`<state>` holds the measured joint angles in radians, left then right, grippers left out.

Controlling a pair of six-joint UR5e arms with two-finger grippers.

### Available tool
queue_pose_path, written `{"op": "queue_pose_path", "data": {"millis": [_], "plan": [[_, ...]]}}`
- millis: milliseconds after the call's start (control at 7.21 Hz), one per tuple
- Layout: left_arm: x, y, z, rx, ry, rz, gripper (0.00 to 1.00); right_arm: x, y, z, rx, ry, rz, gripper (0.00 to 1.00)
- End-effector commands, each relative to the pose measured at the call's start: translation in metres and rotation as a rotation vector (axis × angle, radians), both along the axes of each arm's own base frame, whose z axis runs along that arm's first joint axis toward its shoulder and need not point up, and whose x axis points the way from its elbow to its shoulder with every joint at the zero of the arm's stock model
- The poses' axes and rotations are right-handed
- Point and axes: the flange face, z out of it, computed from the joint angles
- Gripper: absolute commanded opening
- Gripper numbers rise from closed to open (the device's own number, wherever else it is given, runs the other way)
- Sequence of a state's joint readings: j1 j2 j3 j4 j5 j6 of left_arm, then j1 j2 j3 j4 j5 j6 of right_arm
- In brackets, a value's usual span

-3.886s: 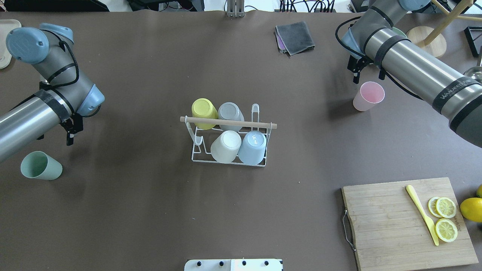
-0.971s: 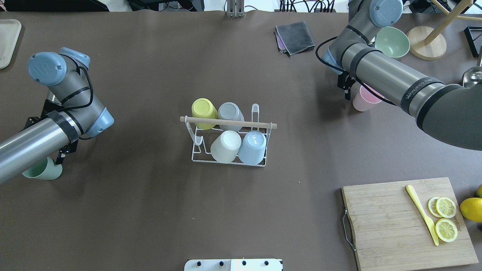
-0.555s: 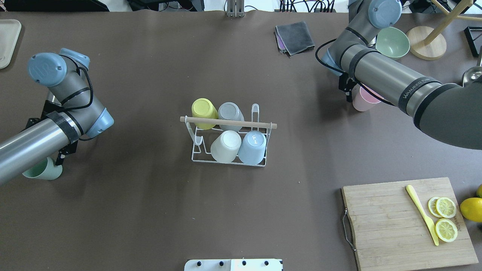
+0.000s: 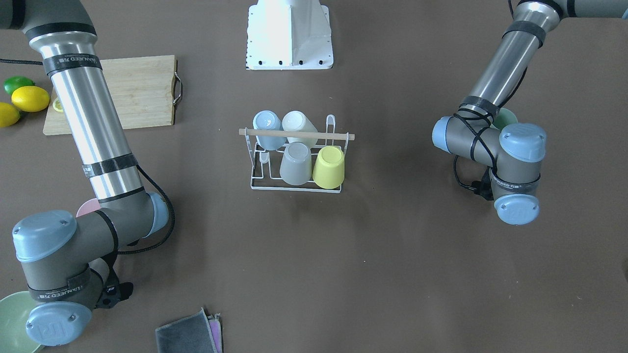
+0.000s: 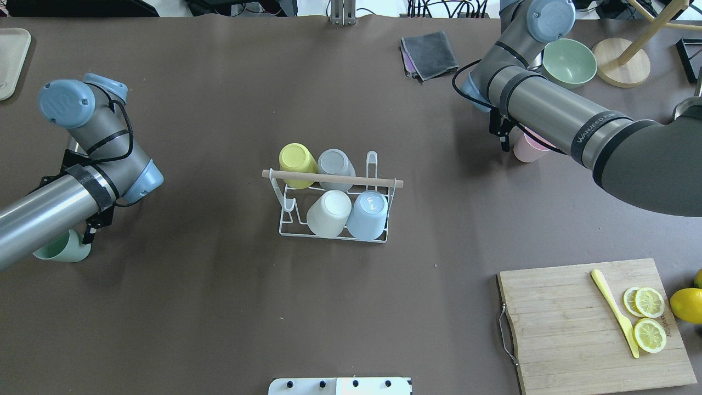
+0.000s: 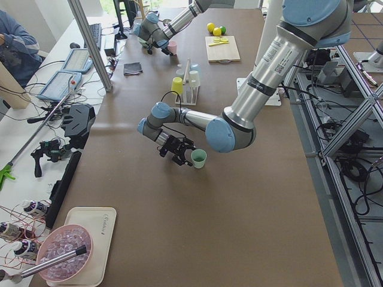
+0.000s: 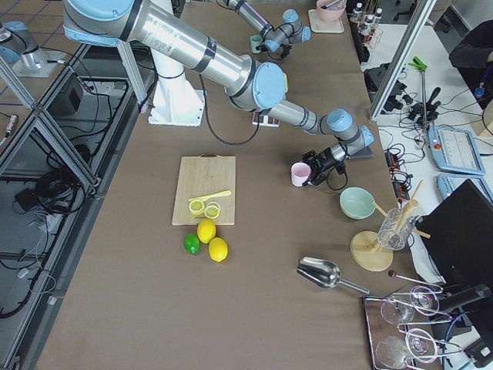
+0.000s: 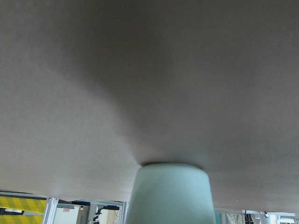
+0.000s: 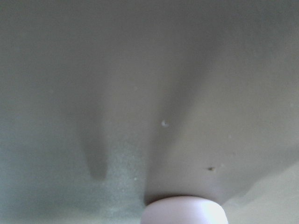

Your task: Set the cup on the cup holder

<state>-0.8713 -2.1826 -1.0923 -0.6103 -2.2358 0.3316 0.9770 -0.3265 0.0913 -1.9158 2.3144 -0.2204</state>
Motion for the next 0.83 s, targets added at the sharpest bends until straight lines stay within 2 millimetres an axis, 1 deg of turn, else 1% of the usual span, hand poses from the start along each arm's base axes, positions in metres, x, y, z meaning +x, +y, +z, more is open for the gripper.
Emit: {"op": "queue_pose_path", "data": {"millis": [0,139,416,694], "plan": [[-0.0015,0.0021,0.0018,-0.011,0.002,0.005,0.96,-0.0005,0.0023,-0.0001,-0.009,0.016,-0.009,1.0],[-0.0013,0.0034,0.0019,-0.017,-0.002,0.007,0.96,-0.0002,0.0035,0.0018,-0.007,0.025,-0.017,1.0],[-0.0006,0.0041,0.0019,-0.018,-0.003,0.008,0.96,-0.0069,0.0083,0.0041,-0.005,0.032,-0.032,1.0],[-0.0015,0.0051,0.0038,-0.02,-0.004,0.009,0.96,-0.0074,0.0097,0.0056,-0.009,0.037,-0.033,1.0]]}}
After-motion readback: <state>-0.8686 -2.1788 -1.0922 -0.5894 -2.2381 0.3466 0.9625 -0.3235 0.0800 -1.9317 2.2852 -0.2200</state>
